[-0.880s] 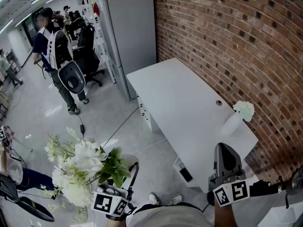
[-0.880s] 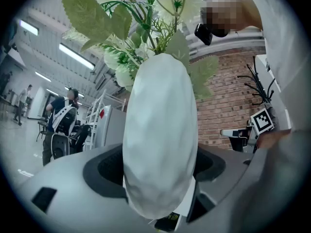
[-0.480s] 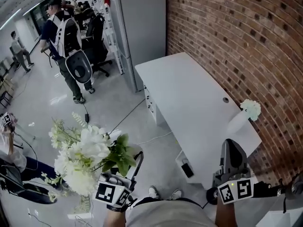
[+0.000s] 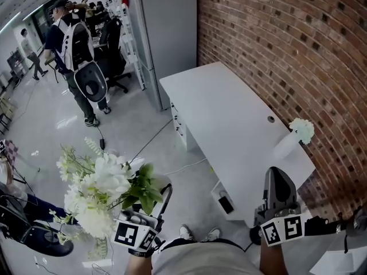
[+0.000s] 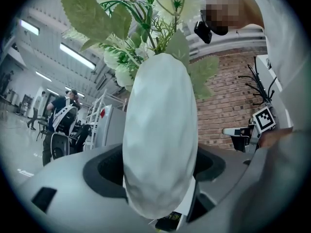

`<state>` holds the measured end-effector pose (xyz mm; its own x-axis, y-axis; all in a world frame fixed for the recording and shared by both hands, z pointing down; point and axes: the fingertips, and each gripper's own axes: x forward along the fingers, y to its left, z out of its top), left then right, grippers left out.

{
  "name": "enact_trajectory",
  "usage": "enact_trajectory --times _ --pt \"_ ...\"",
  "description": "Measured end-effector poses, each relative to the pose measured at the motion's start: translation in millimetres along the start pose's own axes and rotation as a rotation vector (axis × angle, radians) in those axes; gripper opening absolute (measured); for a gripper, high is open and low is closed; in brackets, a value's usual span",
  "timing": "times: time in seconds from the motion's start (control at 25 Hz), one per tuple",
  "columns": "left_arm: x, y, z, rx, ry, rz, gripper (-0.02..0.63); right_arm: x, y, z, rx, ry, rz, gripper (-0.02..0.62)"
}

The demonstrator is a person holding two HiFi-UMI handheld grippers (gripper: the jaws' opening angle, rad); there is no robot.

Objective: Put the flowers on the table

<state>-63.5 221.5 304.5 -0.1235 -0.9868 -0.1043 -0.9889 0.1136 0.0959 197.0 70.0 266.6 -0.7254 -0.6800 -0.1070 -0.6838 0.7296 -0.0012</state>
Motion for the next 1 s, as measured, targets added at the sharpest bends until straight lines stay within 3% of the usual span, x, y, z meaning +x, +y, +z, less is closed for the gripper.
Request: enact_trajectory --times 0.32,1.0 --pt "8.1 0.7 -3.8 -0.002 0.023 -0.105 0.385 7.0 22.0 0.5 -0.001 0.001 -0.021 0.017" --pt "11.1 25.7 -20.3 -0.033 0.052 -0.182 0.385 31.9 63.2 -18.6 0.002 0.034 -0.015 0.017"
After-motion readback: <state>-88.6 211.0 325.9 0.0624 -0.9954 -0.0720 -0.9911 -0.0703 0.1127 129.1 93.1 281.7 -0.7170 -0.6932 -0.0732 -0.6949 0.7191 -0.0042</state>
